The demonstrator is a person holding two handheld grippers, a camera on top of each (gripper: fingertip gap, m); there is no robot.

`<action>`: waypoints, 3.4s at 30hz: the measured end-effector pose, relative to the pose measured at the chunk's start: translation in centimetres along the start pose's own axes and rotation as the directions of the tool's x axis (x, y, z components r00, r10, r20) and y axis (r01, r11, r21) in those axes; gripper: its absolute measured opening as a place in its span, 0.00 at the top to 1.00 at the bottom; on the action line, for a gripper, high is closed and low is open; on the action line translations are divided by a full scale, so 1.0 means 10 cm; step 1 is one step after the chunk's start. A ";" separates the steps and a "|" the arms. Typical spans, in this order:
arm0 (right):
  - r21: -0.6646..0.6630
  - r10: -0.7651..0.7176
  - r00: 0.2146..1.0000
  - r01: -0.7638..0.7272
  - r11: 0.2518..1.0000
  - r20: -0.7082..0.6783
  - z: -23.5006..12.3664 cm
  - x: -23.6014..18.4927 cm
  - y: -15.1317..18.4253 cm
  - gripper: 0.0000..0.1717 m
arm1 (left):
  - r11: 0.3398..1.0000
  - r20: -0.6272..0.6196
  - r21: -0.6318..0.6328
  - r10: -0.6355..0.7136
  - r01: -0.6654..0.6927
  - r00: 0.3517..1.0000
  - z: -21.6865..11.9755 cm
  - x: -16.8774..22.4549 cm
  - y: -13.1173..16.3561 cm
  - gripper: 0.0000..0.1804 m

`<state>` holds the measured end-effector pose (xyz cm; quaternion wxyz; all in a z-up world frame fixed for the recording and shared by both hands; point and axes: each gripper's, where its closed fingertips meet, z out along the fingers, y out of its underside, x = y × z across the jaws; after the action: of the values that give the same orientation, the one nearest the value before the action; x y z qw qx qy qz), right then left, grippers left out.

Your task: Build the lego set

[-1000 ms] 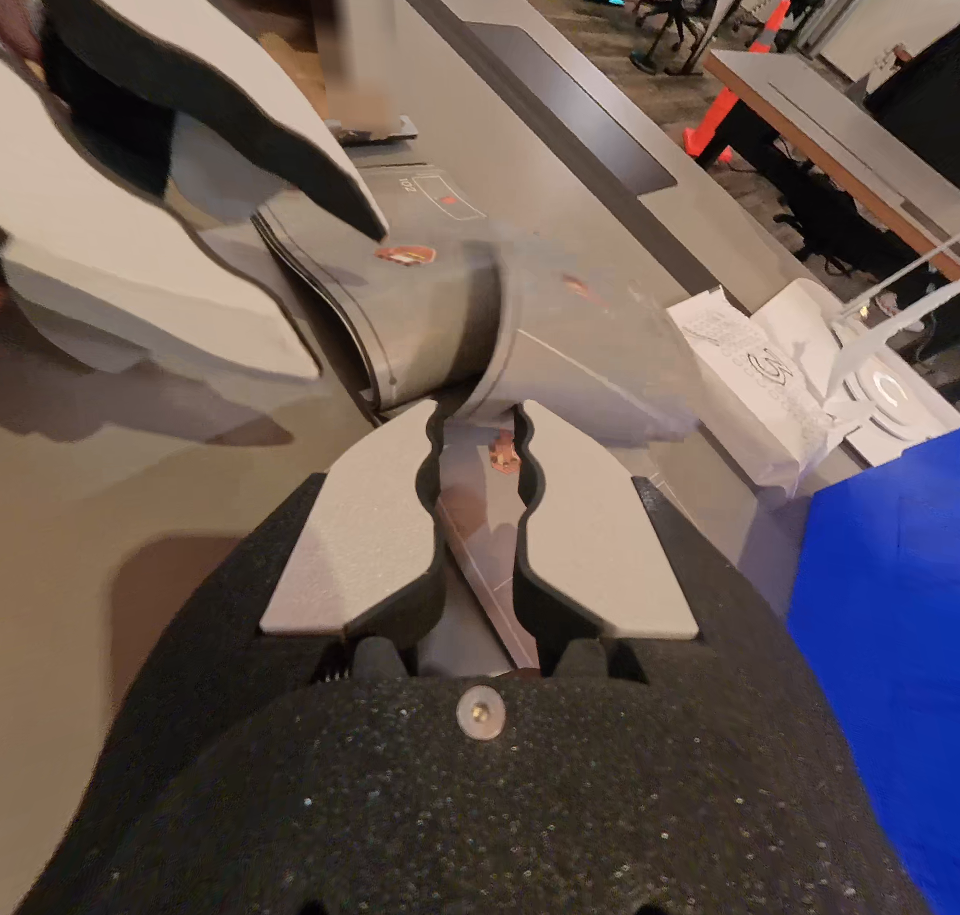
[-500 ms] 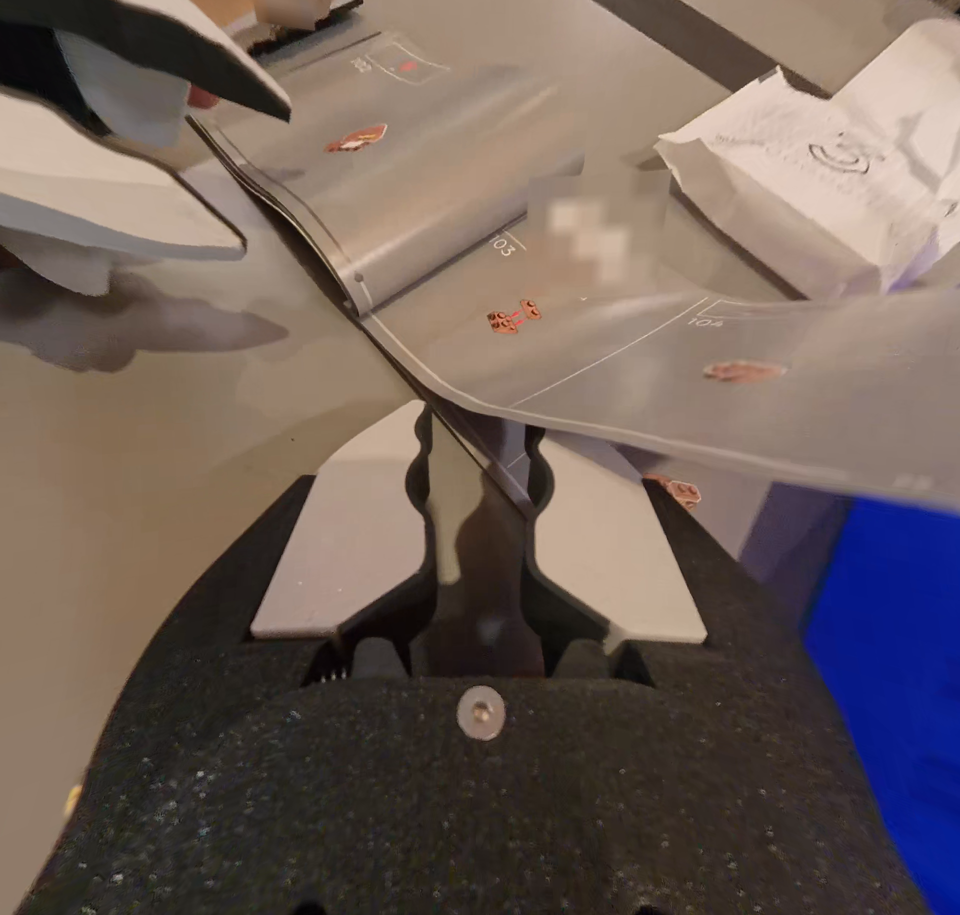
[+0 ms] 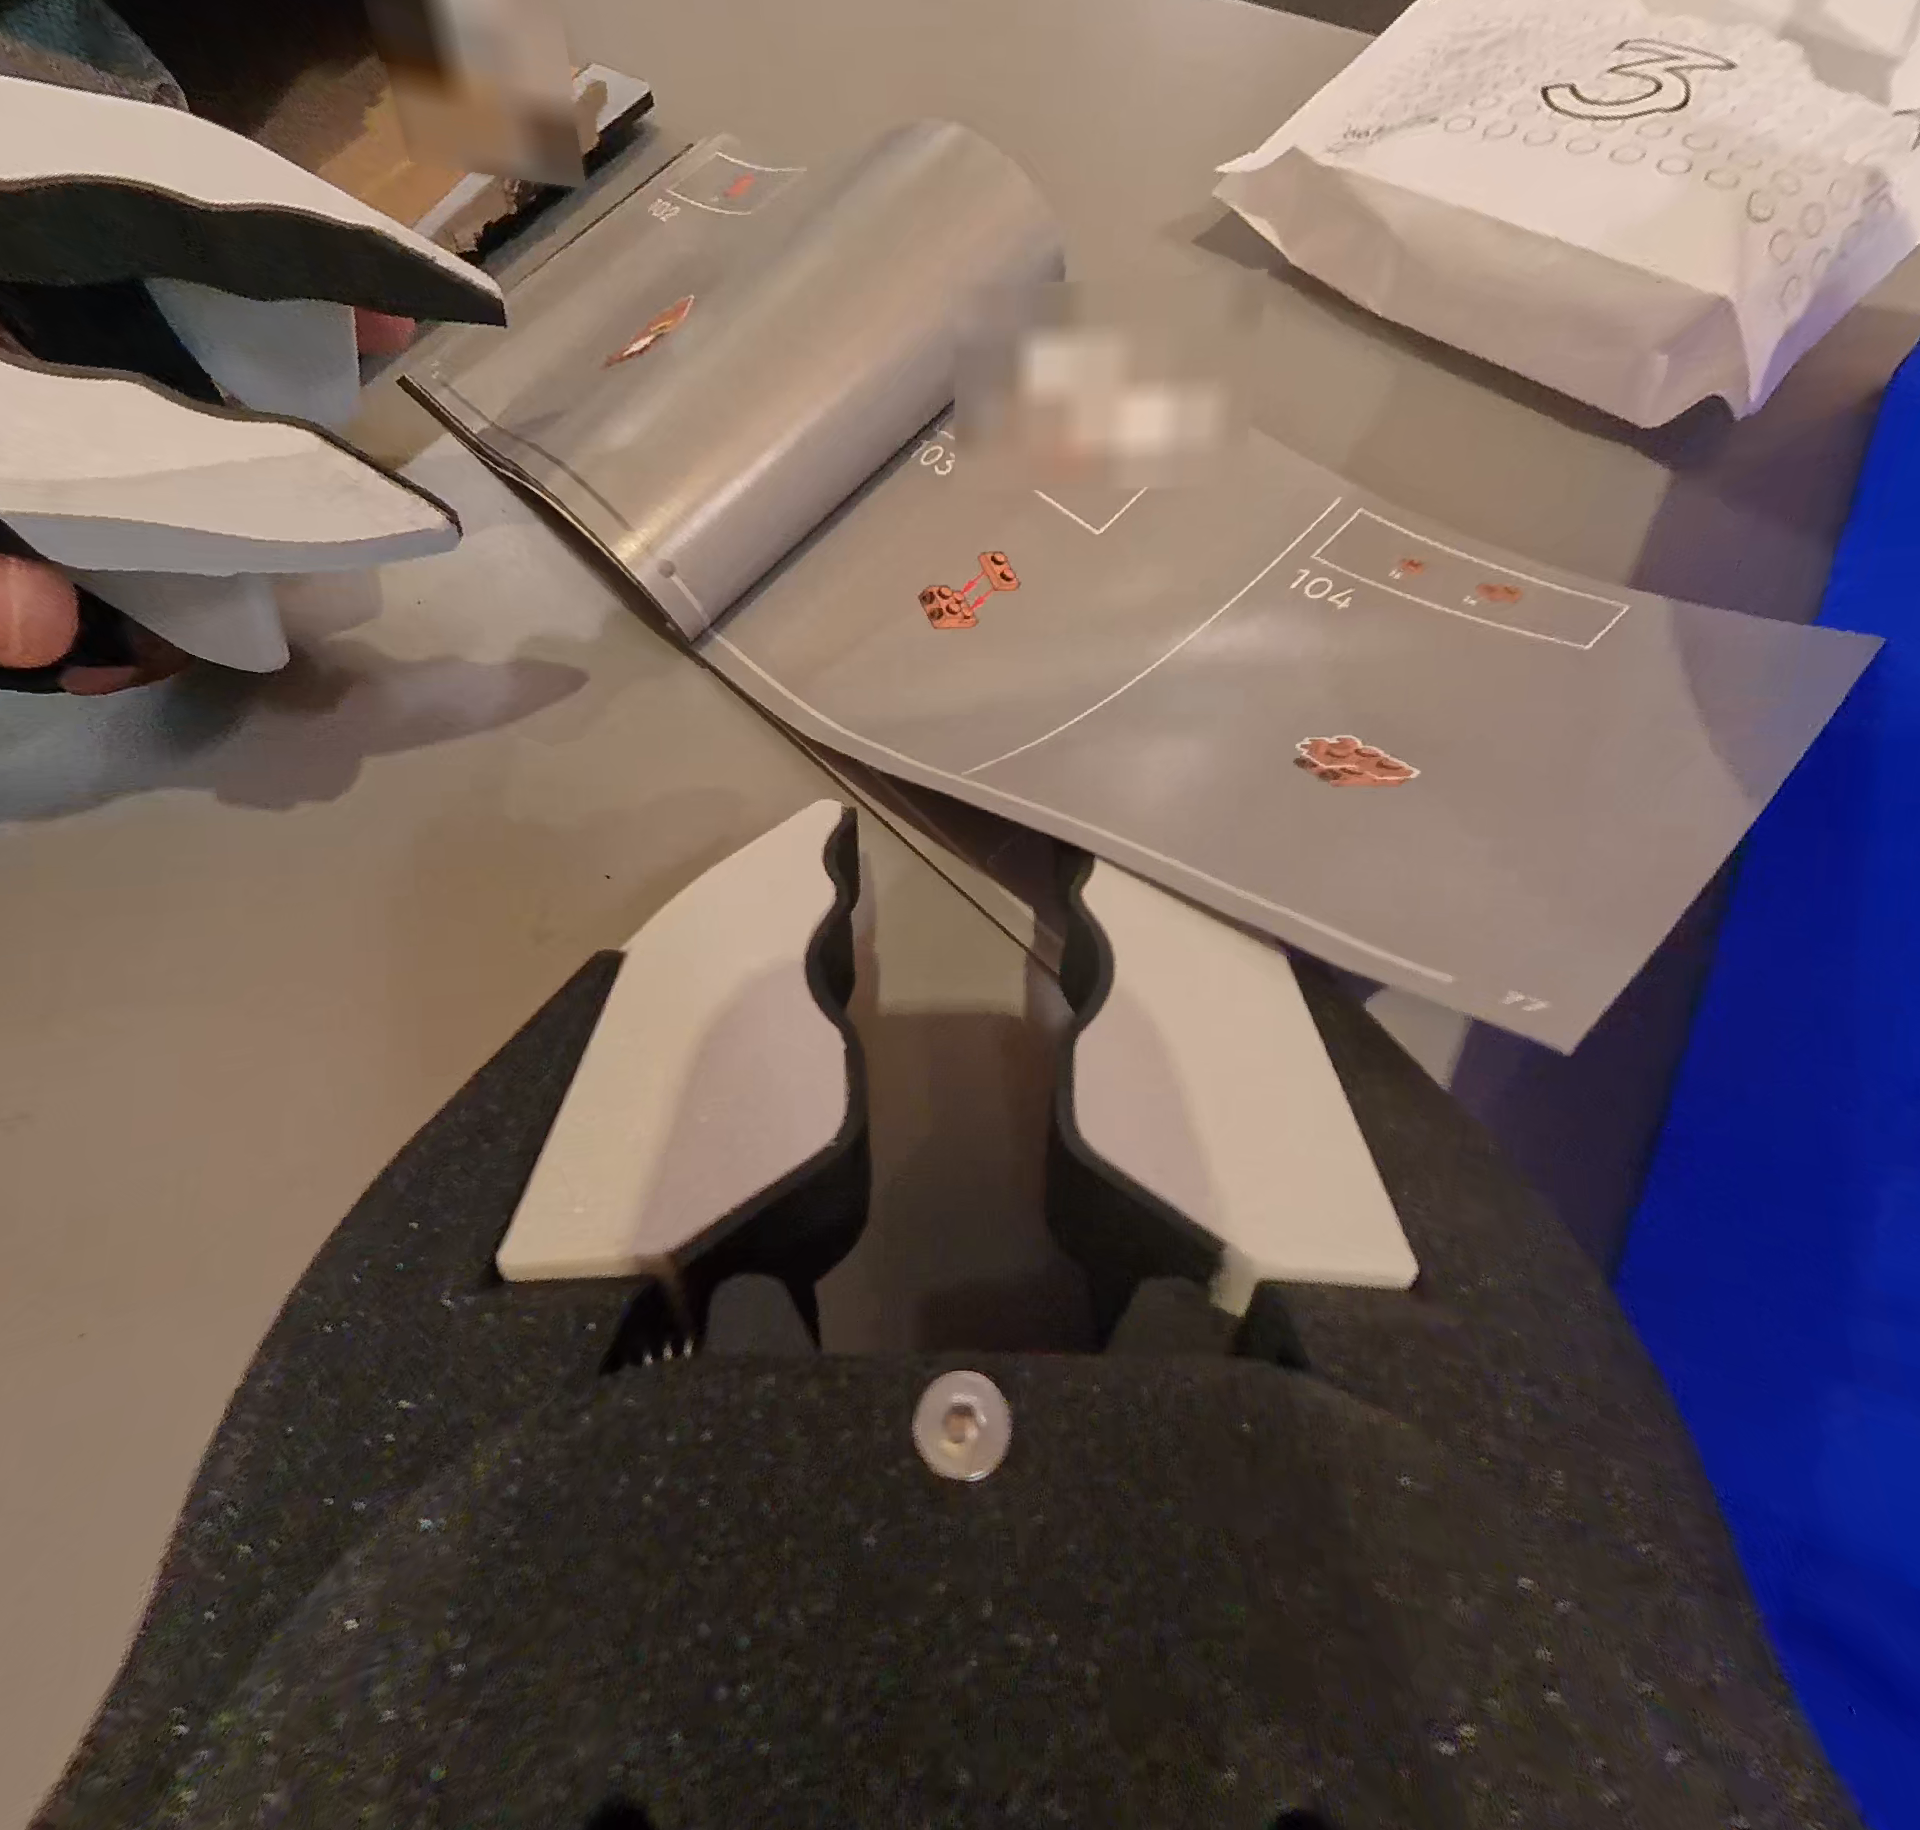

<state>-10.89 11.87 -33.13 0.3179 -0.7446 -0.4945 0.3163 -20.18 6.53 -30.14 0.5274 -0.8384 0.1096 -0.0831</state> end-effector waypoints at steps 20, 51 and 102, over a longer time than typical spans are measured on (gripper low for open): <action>-0.002 -0.002 1.000 0.002 1.000 0.012 0.01 0.00 0.02 0.80 | 1.000 0.010 -0.013 0.004 -0.004 1.000 0.01 -0.01 0.03 0.72; -0.003 -0.026 1.000 0.026 1.000 0.017 0.02 -0.02 0.02 0.80 | 0.996 0.060 -0.086 -0.021 0.027 0.998 -0.02 -0.09 0.12 0.71; 0.180 -0.167 0.985 0.156 0.971 0.049 -1.10 -0.53 0.65 0.84 | 0.912 -0.441 -0.065 0.337 -0.404 0.832 0.11 1.50 0.35 0.77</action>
<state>-0.41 3.16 -30.89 0.3908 -0.6604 -0.5336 0.3554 -5.79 1.92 -33.46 0.4303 -0.8015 0.3876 -0.1487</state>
